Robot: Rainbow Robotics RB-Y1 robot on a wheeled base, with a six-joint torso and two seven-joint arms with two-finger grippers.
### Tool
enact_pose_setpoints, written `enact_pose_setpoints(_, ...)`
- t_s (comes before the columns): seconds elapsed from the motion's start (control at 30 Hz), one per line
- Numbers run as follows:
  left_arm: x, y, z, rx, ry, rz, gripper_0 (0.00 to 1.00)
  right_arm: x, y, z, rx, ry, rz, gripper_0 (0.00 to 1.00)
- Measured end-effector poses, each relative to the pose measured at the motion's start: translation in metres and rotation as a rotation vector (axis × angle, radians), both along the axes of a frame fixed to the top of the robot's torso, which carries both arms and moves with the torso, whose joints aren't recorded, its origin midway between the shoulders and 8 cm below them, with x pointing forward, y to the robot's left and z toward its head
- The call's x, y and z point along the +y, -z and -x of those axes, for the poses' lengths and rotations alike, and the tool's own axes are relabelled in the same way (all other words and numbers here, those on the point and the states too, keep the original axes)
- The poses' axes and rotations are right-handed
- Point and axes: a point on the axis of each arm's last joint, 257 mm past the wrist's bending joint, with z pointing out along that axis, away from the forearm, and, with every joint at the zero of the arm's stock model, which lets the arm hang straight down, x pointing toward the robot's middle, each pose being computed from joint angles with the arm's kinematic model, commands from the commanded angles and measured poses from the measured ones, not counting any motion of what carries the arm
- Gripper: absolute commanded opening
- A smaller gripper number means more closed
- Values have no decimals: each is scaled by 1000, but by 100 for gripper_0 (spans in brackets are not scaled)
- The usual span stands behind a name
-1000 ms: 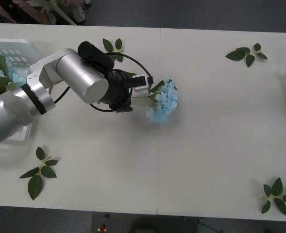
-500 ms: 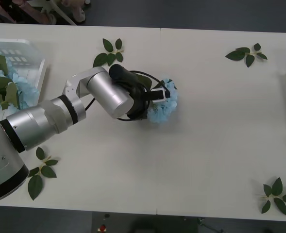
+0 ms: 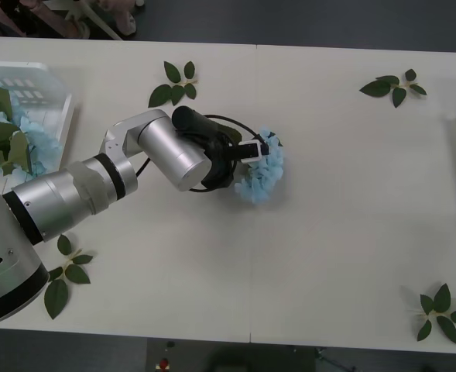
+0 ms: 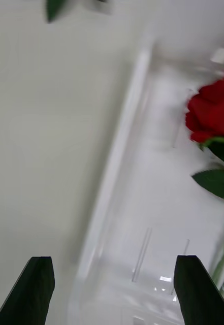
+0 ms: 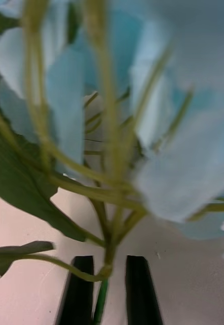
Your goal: Put the red flowers into the right box and the blue flowers into the left box
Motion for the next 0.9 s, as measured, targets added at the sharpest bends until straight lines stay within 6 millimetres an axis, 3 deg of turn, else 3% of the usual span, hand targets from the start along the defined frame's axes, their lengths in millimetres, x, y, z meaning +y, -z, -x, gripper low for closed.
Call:
enact_pose_setpoints(0.2,-9,-10,4,49,-24,95,0,66,-40,14,-25,-351,37,70)
enact_pose_setpoints(0.33,-7,-57,9,89,-28,192,0,106,-68,29,-49,-569,77,69)
enact_pose_setpoints(0.43,20,-110,24,143,-23,206,0,144,-92,40,-91,-694,33,70)
enact_pose_setpoints(0.57,103,-197,45,170,-90,186,0,195,-121,51,-177,-812,-83,69)
enact_pose_setpoints(0.7,209,-271,73,233,-237,228,0,239,-139,61,-253,-887,-157,70)
enact_pose_setpoints(0.8,286,-292,96,302,-380,307,0,269,-152,72,-314,-897,-215,70)
enact_pose_setpoints(0.9,342,-283,128,465,-516,492,0,293,-153,91,-307,-890,-278,70)
